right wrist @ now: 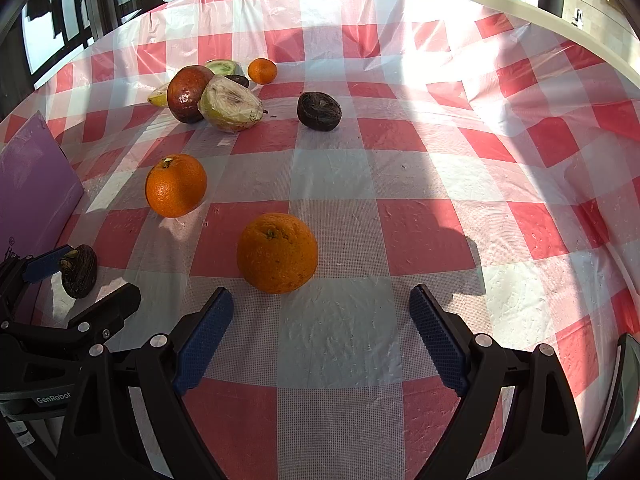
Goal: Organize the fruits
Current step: 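Move the left gripper toward the dark round fruit on the cloth, then grasp the dark round fruit with the left gripper while the right grasps the large orange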
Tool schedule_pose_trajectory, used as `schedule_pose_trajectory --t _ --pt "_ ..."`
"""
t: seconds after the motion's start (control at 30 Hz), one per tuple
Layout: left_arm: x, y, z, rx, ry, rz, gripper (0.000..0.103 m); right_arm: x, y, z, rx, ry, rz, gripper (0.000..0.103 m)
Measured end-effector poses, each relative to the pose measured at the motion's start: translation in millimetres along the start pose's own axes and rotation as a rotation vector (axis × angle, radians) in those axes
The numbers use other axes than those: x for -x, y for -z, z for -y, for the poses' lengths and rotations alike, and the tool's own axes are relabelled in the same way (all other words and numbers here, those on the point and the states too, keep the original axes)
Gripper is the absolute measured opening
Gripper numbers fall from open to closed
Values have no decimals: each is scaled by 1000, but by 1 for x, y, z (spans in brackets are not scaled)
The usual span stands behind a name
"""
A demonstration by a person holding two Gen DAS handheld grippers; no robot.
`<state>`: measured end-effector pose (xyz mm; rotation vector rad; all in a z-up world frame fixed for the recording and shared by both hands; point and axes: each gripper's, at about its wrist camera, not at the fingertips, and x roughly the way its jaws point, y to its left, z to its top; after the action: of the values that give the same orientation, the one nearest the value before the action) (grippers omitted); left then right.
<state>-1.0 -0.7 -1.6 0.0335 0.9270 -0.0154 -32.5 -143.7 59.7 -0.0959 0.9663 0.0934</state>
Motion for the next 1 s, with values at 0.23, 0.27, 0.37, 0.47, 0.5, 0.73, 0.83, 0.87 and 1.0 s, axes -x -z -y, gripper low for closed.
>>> schedule_pose_trajectory --t 0.23,0.27,0.37,0.47,0.5,0.73,0.83,0.87,1.0 --pt "0 0 0 0 0 0 102 0 1 1 0 0 1 87" --pt "0 0 0 0 0 0 102 0 1 0 0 0 1 87" --pt "0 0 0 0 0 1 102 0 1 1 0 0 0 87" --pt "0 0 0 0 0 -1 102 0 1 0 -1 0 0 87" --pt "0 0 0 0 0 0 102 0 1 1 -1 1 1 87" --pt "0 0 0 0 0 0 102 2 5 5 2 -5 -10 87" --pt "0 0 0 0 0 -1 102 7 9 6 12 -44 -5 87" --pt "0 0 0 -1 0 -1 102 9 11 7 8 -65 -1 87" --pt "4 3 -2 -6 6 -3 102 19 19 22 -43 -120 17 87"
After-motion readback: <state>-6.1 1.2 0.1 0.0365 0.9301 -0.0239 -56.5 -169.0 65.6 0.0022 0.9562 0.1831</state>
